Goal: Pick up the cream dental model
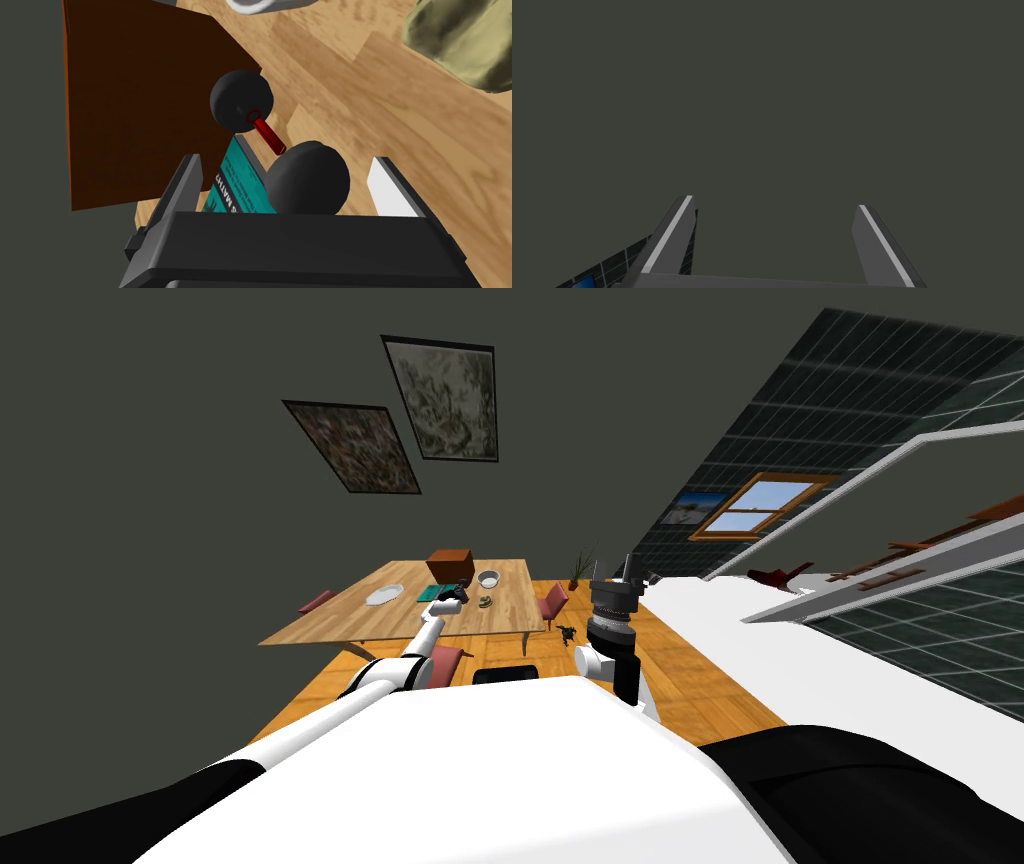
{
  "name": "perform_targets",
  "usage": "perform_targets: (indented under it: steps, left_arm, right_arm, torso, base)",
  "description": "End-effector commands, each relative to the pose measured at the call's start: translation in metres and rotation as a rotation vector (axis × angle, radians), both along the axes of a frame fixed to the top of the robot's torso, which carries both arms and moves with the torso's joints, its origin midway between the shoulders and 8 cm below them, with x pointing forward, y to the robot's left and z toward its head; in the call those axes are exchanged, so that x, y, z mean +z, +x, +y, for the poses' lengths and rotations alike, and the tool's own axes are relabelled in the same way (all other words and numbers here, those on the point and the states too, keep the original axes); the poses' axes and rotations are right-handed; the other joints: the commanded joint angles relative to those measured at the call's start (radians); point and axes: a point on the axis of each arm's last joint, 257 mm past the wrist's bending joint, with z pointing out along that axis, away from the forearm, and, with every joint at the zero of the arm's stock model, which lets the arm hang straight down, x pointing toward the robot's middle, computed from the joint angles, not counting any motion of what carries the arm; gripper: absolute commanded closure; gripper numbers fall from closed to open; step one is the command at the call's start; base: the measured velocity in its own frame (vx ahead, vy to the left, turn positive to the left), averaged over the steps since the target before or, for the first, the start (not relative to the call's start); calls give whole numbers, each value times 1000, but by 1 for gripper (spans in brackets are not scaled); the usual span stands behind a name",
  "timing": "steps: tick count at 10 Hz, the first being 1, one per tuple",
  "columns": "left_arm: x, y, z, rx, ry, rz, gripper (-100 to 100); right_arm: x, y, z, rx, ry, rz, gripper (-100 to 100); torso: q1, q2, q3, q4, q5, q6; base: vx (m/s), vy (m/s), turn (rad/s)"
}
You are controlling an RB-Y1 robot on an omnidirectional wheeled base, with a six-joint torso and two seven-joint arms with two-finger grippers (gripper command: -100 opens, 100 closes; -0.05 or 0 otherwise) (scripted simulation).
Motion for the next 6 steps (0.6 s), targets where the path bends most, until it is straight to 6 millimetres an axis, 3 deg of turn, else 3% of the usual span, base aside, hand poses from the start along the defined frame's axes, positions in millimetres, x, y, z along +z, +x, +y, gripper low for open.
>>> perform_targets:
  steps: [1,6]
  left_arm:
    - [-13,-5,3,12,-9,45,-100]
    - [-40,-13,6,61,-60,190,-100]
  right_arm:
    - [0,0,0,0,0,0,0]
    - [0,0,0,0,0,0,0]
  torso:
    - [0,0,0,0,0,0]
    - [0,0,0,0,0,0]
  base:
    - [9,-18,-36]
    - [12,-21,-53]
